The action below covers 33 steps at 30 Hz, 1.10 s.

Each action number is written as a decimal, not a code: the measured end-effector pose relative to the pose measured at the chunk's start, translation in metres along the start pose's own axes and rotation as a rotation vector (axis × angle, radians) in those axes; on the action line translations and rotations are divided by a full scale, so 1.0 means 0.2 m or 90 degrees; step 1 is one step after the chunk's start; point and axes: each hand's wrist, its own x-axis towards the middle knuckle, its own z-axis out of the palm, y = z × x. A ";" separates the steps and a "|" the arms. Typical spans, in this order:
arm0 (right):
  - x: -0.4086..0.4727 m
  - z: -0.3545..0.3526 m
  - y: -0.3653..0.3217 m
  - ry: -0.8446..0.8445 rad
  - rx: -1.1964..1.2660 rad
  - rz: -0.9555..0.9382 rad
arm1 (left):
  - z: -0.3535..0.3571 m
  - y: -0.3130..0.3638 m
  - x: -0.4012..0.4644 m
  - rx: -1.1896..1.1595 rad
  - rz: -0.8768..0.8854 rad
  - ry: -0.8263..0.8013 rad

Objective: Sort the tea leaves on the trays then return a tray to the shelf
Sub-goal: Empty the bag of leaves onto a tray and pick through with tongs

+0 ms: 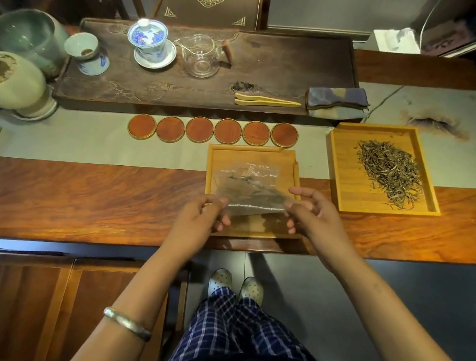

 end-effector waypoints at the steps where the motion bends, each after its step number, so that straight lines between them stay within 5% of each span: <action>1: 0.00 0.00 0.00 -0.002 -0.001 -0.004 | 0.00 0.00 0.00 -0.005 -0.004 0.001; 33: -0.06 -0.03 -0.19 0.018 -0.093 -0.306 | -0.03 0.23 -0.01 0.058 0.239 0.075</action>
